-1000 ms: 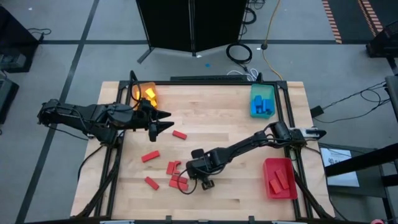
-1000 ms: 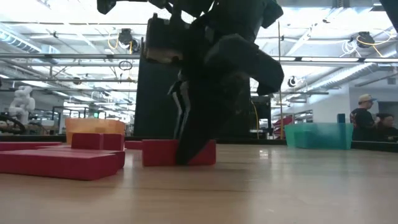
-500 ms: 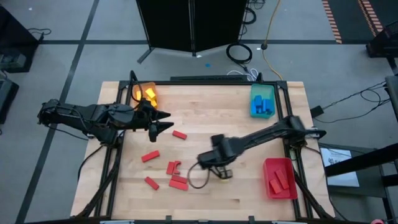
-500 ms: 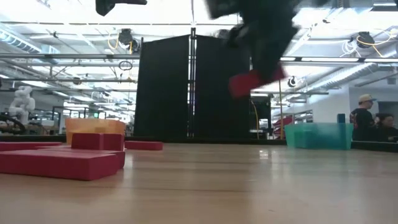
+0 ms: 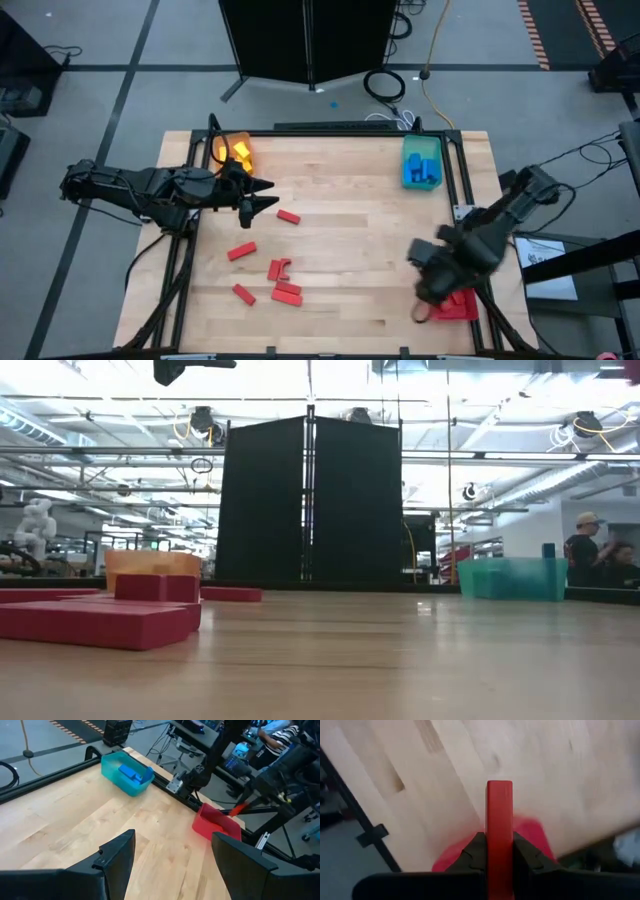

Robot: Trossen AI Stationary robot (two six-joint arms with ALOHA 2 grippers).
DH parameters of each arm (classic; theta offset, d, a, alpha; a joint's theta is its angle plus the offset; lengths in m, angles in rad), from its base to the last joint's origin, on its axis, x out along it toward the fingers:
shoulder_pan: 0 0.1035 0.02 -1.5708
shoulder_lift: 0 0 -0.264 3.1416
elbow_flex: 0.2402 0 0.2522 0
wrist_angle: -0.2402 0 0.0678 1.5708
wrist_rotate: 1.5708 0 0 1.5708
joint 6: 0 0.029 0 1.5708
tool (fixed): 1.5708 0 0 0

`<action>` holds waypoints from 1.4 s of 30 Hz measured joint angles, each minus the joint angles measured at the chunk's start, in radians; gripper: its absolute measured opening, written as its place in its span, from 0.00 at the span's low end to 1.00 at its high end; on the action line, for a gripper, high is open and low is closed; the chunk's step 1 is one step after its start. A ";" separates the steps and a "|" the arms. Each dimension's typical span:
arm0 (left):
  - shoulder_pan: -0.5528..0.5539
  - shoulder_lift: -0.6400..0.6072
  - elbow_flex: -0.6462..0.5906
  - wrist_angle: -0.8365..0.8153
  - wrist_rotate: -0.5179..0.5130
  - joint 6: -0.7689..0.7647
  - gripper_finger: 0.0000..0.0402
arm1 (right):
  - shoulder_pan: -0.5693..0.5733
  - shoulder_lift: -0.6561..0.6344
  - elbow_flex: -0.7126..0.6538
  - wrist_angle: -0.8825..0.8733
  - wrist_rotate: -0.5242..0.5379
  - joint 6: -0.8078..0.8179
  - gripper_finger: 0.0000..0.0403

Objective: Sort blocks
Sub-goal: Put the red block into the red bin

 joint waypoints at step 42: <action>0.000 0.000 0.000 -0.010 -0.049 0.000 0.64 | 0.276 -0.049 -0.556 0.421 -0.106 0.906 0.14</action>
